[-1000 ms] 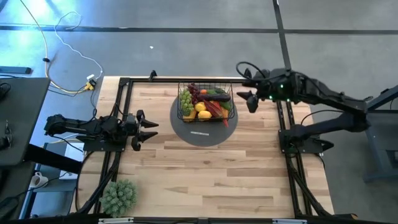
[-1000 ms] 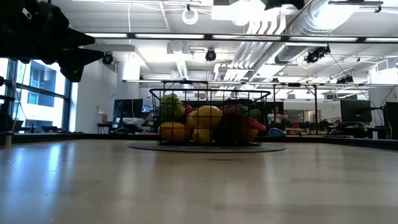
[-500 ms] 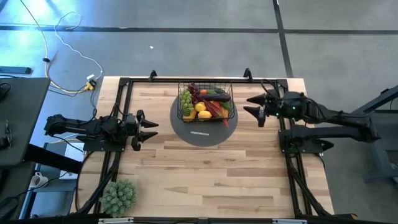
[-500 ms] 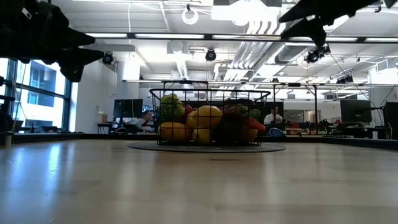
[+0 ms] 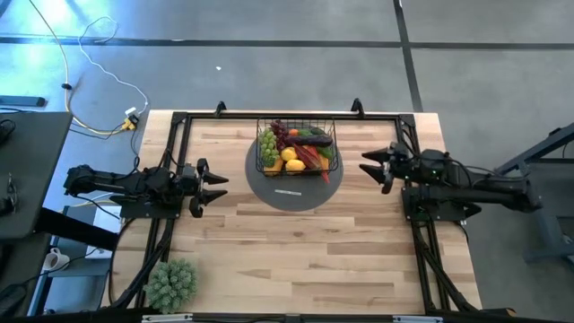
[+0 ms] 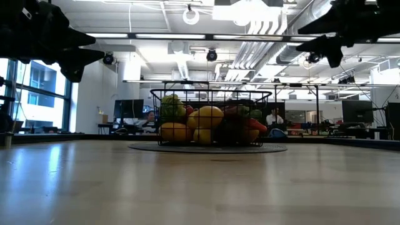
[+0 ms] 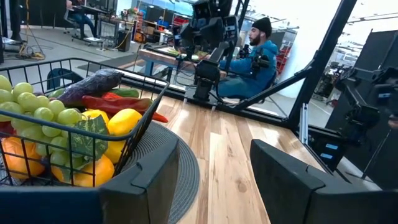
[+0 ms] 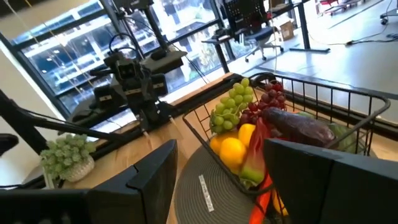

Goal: Build produce basket
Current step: Return to Home Position

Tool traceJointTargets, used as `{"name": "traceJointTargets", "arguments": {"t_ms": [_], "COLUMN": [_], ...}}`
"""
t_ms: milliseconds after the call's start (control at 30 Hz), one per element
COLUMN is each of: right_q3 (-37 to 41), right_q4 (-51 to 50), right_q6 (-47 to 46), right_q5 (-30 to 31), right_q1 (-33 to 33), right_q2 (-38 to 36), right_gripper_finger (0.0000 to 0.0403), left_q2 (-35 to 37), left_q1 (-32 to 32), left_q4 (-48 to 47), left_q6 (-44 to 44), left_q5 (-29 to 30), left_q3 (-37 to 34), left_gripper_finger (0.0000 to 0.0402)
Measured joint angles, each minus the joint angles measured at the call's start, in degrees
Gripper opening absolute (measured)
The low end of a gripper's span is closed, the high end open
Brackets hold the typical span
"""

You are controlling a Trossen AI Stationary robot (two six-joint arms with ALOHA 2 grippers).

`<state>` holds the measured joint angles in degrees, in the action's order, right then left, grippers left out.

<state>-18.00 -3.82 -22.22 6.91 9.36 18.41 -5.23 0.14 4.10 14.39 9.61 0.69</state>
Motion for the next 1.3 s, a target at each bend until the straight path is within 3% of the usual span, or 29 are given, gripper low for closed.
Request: {"name": "traceJointTargets", "arguments": {"t_ms": [300, 700, 1300], "right_q3": [6.63, 13.55, 15.39], "right_q4": [0.24, -0.22, 0.18], "right_q6": [-2.36, -2.79, -7.89], "right_q5": [0.48, 0.49, 0.71], "right_q1": [-0.15, -0.15, -0.15], "right_q2": [-10.55, -17.51, -18.07], "right_gripper_finger": [0.0220, 0.0220, 0.0220], "left_q2": [0.00, 0.00, 0.02], "left_q1": [0.00, 0.00, 0.00], "left_q4": [0.00, 0.00, 0.01], "left_q6": [0.00, 0.00, 0.00], "left_q5": [-0.02, -0.02, -0.02], "left_q3": [0.00, 0.00, 0.02], "left_gripper_finger": [0.0188, 0.0188, 0.0188]}}
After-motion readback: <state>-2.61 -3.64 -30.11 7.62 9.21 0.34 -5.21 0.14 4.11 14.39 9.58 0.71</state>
